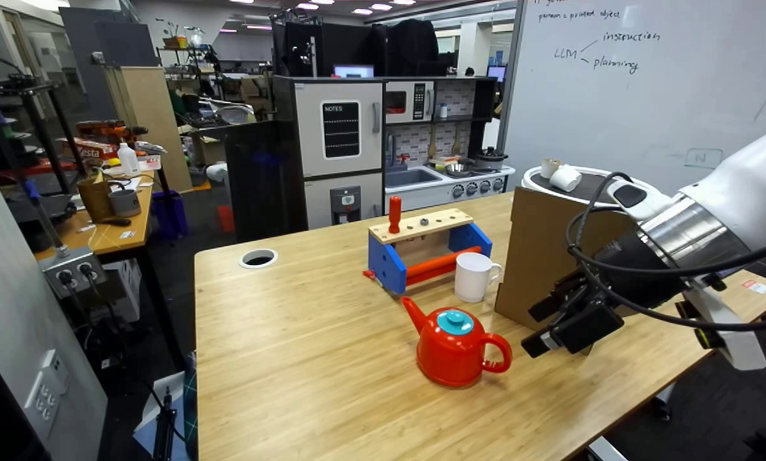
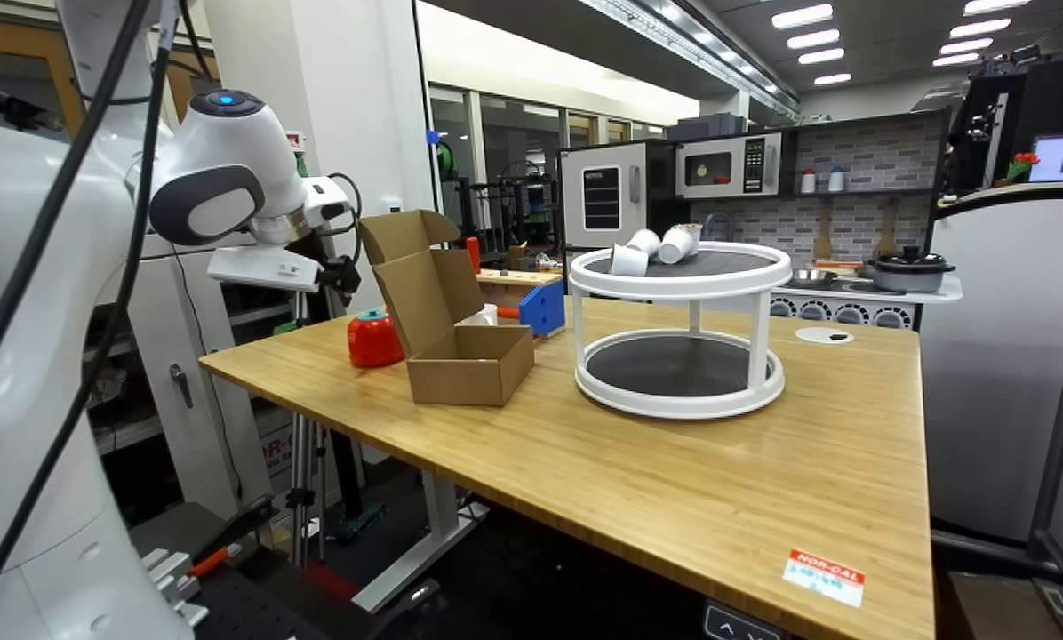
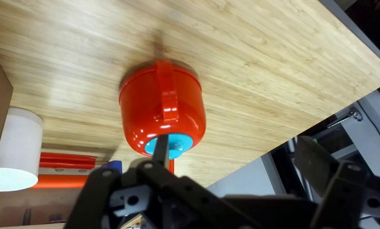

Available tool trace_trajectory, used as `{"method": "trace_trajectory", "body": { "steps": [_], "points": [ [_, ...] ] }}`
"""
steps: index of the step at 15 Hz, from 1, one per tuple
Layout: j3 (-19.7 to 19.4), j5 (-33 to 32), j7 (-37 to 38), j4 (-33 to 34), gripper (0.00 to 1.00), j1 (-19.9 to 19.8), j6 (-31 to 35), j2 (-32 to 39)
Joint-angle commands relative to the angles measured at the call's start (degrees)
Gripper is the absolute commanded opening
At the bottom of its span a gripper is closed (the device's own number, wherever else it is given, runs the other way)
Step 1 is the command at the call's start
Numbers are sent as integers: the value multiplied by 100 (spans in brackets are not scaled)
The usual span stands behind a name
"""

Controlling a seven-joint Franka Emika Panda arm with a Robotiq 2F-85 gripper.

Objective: Put the kettle on the top shelf of the stand

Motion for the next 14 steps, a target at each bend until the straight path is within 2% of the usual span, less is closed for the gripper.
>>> {"method": "trace_trajectory", "body": {
  "steps": [1, 5, 6, 14],
  "points": [
    [-4, 0, 1, 0, 100, 4, 0, 0],
    [-8, 0, 1, 2, 100, 6, 0, 0],
    [-71, 63, 39, 65, 100, 20, -83, 222],
    [-835, 1, 58, 113, 100, 296, -239, 462]
  ]
}}
